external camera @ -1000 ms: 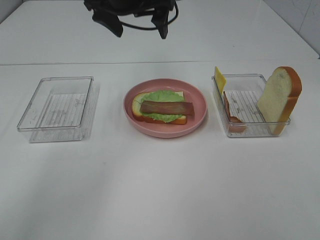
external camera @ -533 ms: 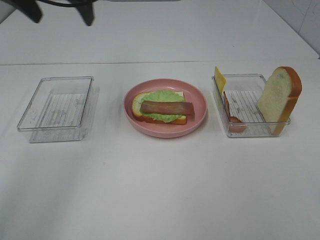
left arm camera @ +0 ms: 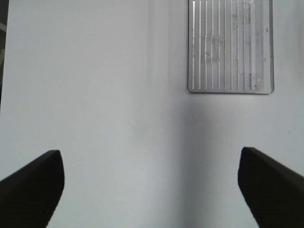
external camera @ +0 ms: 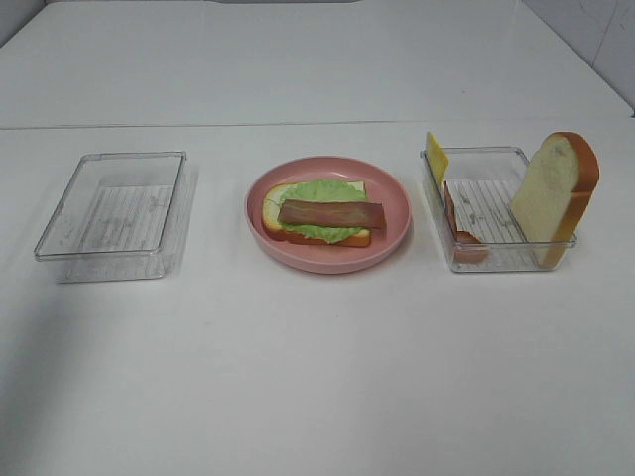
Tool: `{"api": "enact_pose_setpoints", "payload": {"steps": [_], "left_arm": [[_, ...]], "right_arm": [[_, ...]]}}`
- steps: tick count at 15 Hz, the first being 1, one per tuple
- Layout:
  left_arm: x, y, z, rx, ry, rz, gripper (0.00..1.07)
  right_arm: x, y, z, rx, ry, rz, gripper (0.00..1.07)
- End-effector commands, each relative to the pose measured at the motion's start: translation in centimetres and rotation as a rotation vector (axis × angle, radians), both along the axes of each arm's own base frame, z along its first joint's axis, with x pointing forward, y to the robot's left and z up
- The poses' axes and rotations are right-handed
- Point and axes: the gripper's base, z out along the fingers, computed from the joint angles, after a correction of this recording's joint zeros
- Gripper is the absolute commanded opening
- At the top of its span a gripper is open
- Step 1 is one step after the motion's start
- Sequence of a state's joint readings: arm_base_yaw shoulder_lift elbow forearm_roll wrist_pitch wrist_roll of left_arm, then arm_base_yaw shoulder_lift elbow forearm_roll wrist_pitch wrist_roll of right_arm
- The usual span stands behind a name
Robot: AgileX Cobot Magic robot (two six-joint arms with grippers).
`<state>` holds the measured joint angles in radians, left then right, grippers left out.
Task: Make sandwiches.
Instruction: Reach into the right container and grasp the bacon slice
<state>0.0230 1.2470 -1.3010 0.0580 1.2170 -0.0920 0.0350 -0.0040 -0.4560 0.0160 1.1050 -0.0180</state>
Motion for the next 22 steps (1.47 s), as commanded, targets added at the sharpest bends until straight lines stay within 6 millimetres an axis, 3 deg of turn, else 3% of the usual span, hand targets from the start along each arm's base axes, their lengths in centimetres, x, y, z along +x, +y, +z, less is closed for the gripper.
{"api": "enact_pose_setpoints", "payload": {"steps": [1,4,5,7,8,13,17,22], "left_arm": [[-5.0,-0.1,0.0,-0.011,-0.068,0.002,0.92],[-9.4,-0.3,-0.4,-0.007,-0.172,-0.002,0.92],[-11.9,-0.4,-1.4,-0.008,-0.237,-0.005,0.92],[-14.2,-0.4,-2.4,-0.006,-0.302,-0.007,0.92],[-16.5,-0.5,-3.5,-0.005,-0.355,-0.008,0.92],[-22.1,-0.7,-6.7,0.038,-0.528,-0.05,0.92],[-25.0,-1.0,-8.7,0.042,-0.669,-0.083,0.92],[-24.6,-1.1,-9.9,0.043,-0.626,-0.097,0.92]], "right_arm": [[-0.3,0.0,-0.1,-0.006,-0.029,-0.004,0.99],[-0.3,0.0,-0.1,-0.006,-0.029,-0.004,0.99],[-0.3,0.0,-0.1,-0.006,-0.029,-0.004,0.99],[-0.3,0.0,-0.1,-0.006,-0.029,-0.004,0.99],[-0.3,0.0,-0.1,-0.006,-0.029,-0.004,0.99],[-0.3,0.0,-0.1,-0.006,-0.029,-0.004,0.99],[-0.3,0.0,-0.1,-0.006,-0.029,-0.004,0.99],[-0.3,0.0,-0.1,-0.006,-0.027,-0.004,0.99]]}}
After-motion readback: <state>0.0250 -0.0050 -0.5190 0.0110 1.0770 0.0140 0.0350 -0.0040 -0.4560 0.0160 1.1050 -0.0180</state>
